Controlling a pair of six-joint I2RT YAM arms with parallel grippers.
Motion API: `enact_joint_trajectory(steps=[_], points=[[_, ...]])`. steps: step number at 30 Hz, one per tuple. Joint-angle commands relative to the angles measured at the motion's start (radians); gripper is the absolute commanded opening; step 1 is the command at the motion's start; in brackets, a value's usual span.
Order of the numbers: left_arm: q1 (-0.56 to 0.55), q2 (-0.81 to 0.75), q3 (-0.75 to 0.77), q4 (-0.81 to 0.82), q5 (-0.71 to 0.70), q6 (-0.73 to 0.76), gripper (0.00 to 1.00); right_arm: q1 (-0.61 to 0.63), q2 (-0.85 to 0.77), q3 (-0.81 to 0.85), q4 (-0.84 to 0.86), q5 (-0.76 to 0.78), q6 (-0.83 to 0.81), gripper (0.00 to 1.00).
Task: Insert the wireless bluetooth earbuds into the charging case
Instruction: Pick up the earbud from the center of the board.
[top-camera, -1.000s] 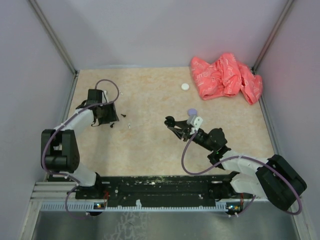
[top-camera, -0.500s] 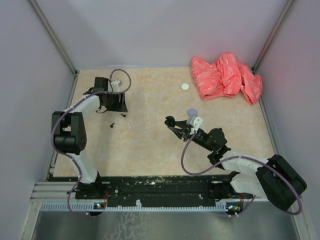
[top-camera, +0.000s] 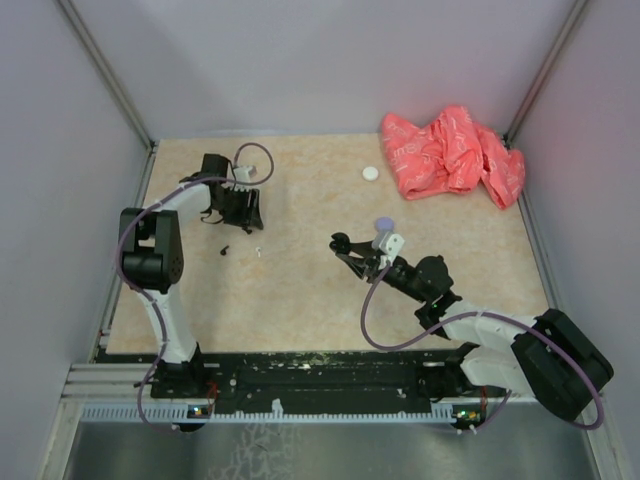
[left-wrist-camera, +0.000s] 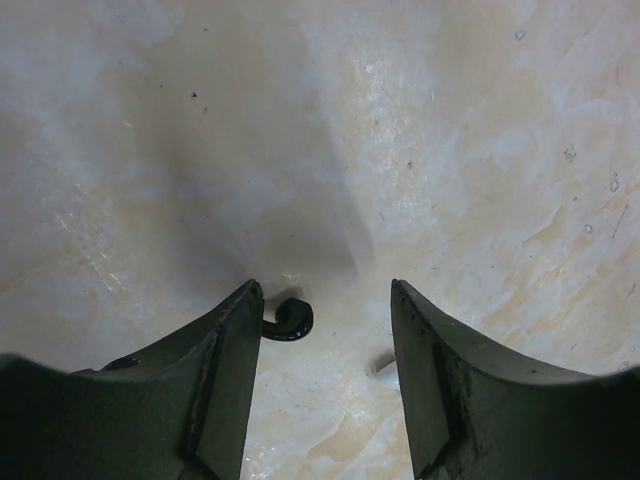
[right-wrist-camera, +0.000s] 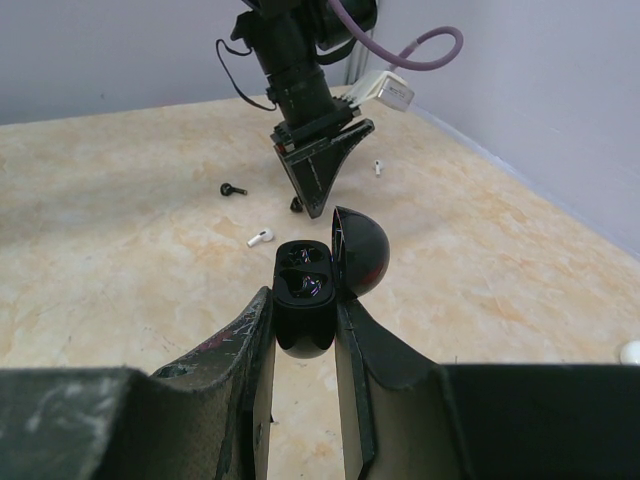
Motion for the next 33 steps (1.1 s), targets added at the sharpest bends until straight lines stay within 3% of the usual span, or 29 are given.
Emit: enact_joint_trajectory(steps=[1,9,20,26,33], points=[[-0.006,-0.005,0.003,-0.073,-0.013,0.008,0.60,0.004,-0.008,0.015,0.031,-0.005,-0.011,0.00],[-0.017,-0.039,-0.015,-0.145,-0.052,-0.049,0.59,0.005,-0.015,0.017,0.027,-0.010,-0.007,0.00],[-0.036,-0.067,-0.030,-0.124,-0.157,-0.096,0.55,0.005,-0.010,0.018,0.027,-0.011,-0.005,0.00],[-0.053,-0.038,0.010,-0.118,-0.213,-0.128,0.45,0.005,-0.007,0.020,0.023,-0.010,-0.005,0.00],[-0.058,-0.016,0.038,-0.122,-0.278,-0.183,0.42,0.005,-0.010,0.019,0.022,-0.010,-0.006,0.00]])
